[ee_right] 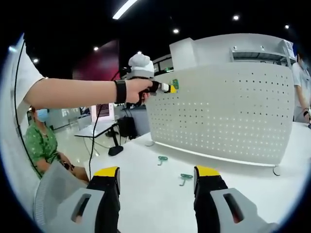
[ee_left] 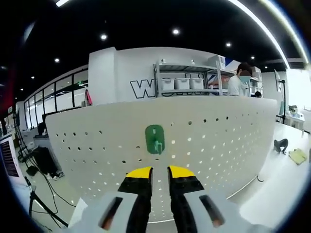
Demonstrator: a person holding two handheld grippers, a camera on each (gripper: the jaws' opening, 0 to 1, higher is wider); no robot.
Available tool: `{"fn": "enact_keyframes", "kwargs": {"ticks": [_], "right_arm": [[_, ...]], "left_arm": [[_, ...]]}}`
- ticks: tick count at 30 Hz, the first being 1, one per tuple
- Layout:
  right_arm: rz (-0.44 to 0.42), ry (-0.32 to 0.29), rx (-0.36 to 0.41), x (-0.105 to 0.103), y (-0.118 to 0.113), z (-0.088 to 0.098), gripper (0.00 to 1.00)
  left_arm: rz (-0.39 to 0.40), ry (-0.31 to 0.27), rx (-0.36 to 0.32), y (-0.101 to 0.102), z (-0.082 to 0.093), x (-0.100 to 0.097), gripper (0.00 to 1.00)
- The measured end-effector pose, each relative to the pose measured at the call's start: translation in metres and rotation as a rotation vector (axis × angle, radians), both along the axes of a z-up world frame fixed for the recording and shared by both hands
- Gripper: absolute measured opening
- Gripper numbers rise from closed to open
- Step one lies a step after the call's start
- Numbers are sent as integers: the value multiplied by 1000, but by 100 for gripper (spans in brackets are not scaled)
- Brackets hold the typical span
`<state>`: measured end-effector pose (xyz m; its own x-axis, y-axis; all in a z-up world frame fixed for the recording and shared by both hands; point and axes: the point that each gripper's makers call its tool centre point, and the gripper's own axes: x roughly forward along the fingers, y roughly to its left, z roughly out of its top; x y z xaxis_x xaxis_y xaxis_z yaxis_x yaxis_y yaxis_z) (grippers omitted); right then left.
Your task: Insert the hook assembly into the mounting plate slot until the hook locks in place.
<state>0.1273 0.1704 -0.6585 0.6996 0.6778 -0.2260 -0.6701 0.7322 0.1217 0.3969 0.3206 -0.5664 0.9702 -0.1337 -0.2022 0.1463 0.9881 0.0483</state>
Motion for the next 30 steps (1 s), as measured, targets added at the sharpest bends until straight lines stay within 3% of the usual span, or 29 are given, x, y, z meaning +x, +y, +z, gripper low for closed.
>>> {"fn": "enact_keyframes", "kwargs": {"ticks": [13,30], "right_arm": [[20,5,-7,-1,6,-1,62],[39,12,-9,-2,10,-3,61]], "left_arm": [[-106,101,-3,-12,-59,-28,12],[-125,179,6,0,-105,-49,13]]}}
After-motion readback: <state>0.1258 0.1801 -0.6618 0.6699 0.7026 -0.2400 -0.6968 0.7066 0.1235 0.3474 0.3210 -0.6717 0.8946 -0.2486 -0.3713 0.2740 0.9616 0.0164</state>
